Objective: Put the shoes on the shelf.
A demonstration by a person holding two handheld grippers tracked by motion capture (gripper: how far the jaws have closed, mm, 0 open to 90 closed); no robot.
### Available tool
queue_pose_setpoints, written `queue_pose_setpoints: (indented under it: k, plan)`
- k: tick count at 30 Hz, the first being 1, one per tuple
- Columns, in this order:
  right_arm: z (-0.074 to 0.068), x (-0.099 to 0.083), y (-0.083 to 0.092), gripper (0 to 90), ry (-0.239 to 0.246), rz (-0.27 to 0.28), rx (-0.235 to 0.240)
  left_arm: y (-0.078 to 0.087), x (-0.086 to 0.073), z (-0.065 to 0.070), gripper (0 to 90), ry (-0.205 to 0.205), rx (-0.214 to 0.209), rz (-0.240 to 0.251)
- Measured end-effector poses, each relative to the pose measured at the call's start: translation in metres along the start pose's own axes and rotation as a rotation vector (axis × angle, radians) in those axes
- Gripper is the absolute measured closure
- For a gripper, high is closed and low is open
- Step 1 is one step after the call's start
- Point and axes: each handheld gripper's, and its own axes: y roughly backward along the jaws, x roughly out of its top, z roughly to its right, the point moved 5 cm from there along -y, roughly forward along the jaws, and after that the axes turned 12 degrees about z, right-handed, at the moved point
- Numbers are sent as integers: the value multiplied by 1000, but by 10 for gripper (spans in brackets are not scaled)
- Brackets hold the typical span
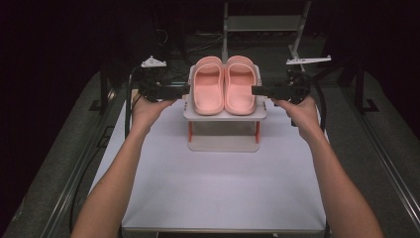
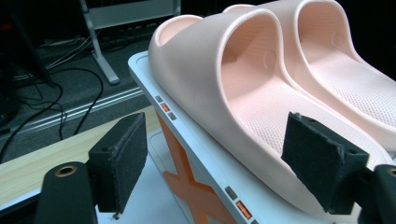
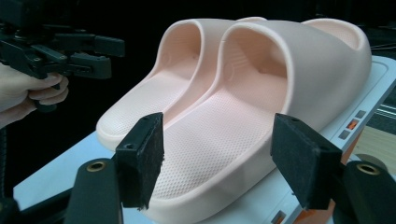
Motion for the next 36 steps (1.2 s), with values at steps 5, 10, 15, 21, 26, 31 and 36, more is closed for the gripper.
queue_pose_setpoints:
  k: [5, 10, 15, 21, 26, 31, 36]
  plan:
    - [-2, -3, 5, 327, -4, -2, 15, 3, -3, 2, 191, -4, -2, 4]
    - [-5, -6, 9, 321, -7, 2, 31, 8, -6, 4, 182, -5, -5, 12]
    - [-7, -11, 14, 312, -10, -1, 44, 14, -10, 6, 172, -9, -6, 19]
    - [-13, -14, 20, 303, -1, 0, 61, 21, -15, 9, 152, -8, -1, 27]
    - [-16, -21, 24, 287, -6, -1, 77, 27, -21, 10, 139, 1, -2, 37]
    - [-20, -26, 27, 284, -7, -1, 92, 34, -25, 12, 130, 0, -2, 43]
    - [-22, -31, 29, 273, -10, -7, 95, 39, -28, 13, 127, 0, -1, 49]
